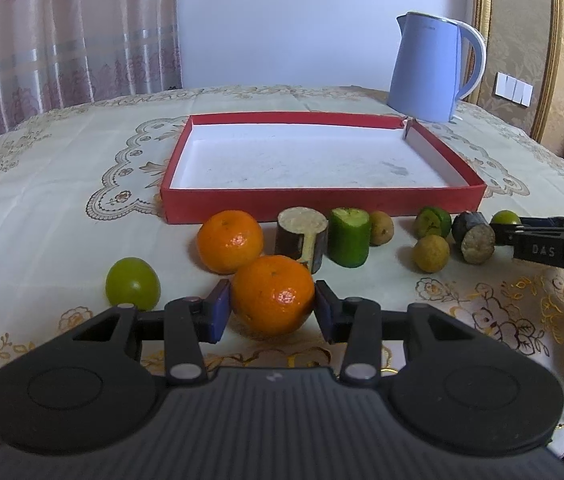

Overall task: Organize fruits
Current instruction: 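Grasp the green lime with the right gripper, carry it into the red tray, release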

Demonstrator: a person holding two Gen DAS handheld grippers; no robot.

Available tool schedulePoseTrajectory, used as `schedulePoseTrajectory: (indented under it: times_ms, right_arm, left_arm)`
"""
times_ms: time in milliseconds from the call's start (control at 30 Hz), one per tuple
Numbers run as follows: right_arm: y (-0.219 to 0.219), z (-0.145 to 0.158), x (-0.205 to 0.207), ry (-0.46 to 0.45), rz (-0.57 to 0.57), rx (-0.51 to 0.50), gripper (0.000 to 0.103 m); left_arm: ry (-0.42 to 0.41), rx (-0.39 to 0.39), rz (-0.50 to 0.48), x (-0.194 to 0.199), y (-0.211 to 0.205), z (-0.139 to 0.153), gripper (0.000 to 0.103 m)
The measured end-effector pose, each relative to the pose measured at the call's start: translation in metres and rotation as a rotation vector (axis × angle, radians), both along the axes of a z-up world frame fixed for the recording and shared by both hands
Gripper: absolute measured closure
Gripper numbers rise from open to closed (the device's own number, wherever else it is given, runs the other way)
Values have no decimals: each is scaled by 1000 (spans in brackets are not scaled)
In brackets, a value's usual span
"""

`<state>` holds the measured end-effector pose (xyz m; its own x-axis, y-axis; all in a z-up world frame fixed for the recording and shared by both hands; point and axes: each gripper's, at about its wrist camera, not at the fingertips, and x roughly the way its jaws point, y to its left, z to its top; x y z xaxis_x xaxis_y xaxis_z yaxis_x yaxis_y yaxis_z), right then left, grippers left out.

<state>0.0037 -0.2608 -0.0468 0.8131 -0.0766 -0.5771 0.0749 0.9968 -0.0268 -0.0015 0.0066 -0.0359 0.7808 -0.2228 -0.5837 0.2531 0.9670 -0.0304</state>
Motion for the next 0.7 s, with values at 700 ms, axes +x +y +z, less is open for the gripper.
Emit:
schedulePoseTrajectory:
  times_ms: [700]
  right_arm:
    - [47, 22, 108, 3, 121, -14, 67]
  left_arm:
    - [21, -27, 2, 11, 8, -5, 63]
